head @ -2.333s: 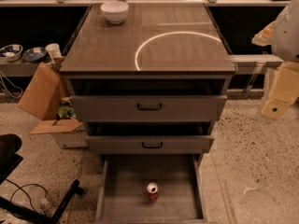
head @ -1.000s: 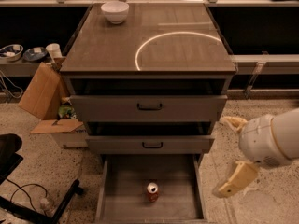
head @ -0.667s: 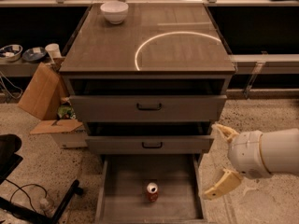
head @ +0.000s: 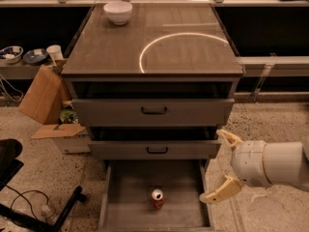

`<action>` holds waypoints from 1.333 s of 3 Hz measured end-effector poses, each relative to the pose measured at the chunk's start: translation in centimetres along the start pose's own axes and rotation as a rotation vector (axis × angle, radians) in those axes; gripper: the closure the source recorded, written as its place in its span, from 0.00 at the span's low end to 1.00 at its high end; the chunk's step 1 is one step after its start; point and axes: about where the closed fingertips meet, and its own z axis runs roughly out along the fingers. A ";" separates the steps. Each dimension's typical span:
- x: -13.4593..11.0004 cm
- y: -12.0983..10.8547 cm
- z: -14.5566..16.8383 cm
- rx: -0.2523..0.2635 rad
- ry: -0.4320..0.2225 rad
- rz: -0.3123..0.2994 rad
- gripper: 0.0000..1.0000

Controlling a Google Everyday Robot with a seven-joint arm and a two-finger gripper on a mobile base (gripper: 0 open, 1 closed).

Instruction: Pick coke can from bottom drawer and place on counter

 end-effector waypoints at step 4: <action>4.3 3.7 19.5 -0.027 -0.282 -0.014 0.00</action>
Offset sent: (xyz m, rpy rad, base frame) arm -0.0107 0.0914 -0.1403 0.2682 0.0578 0.0298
